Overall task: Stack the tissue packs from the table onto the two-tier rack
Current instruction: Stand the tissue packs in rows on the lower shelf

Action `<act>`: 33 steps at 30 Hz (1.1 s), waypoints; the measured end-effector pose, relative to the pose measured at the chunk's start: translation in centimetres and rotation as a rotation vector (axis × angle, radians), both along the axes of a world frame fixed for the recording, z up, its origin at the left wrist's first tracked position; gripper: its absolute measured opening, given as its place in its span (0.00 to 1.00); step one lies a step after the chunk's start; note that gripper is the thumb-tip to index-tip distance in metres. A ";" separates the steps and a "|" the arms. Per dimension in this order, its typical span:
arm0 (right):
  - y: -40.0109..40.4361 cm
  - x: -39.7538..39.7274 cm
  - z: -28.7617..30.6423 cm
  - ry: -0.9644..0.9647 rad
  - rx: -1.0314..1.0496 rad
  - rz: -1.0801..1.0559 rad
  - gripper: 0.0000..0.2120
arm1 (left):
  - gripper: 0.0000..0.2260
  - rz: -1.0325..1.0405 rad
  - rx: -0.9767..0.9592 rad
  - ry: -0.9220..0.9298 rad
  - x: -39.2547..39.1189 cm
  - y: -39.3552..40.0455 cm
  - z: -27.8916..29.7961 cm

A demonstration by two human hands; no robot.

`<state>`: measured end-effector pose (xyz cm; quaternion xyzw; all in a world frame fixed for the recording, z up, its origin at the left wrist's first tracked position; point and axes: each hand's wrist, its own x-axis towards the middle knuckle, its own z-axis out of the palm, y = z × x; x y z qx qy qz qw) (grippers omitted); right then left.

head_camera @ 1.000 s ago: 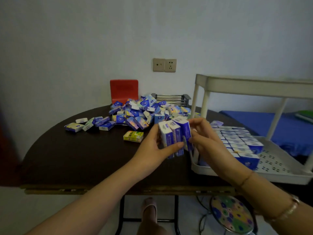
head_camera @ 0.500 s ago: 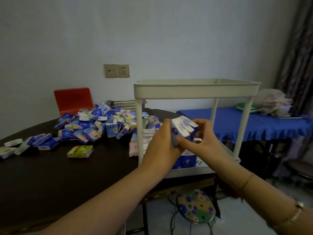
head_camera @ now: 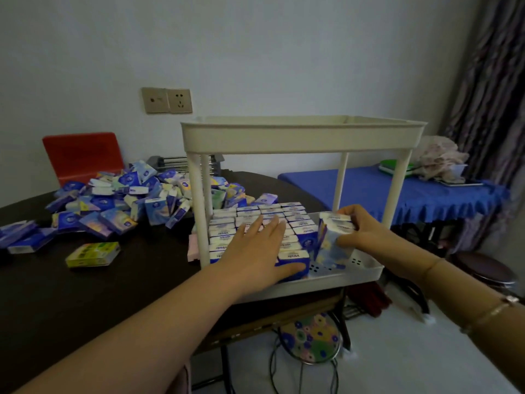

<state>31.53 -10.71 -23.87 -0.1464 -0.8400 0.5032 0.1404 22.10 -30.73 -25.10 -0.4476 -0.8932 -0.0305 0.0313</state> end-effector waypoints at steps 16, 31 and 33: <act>-1.6 -0.7 -3.1 -0.069 0.290 0.223 0.36 | 0.35 0.001 -0.047 0.001 0.0 -0.1 -1.5; -5.0 2.1 0.1 0.086 0.626 0.067 0.26 | 0.30 -0.079 0.184 0.015 3.4 -3.7 2.2; -7.0 2.2 1.1 0.163 0.641 0.062 0.21 | 0.25 -0.105 0.320 0.037 4.0 -5.9 3.2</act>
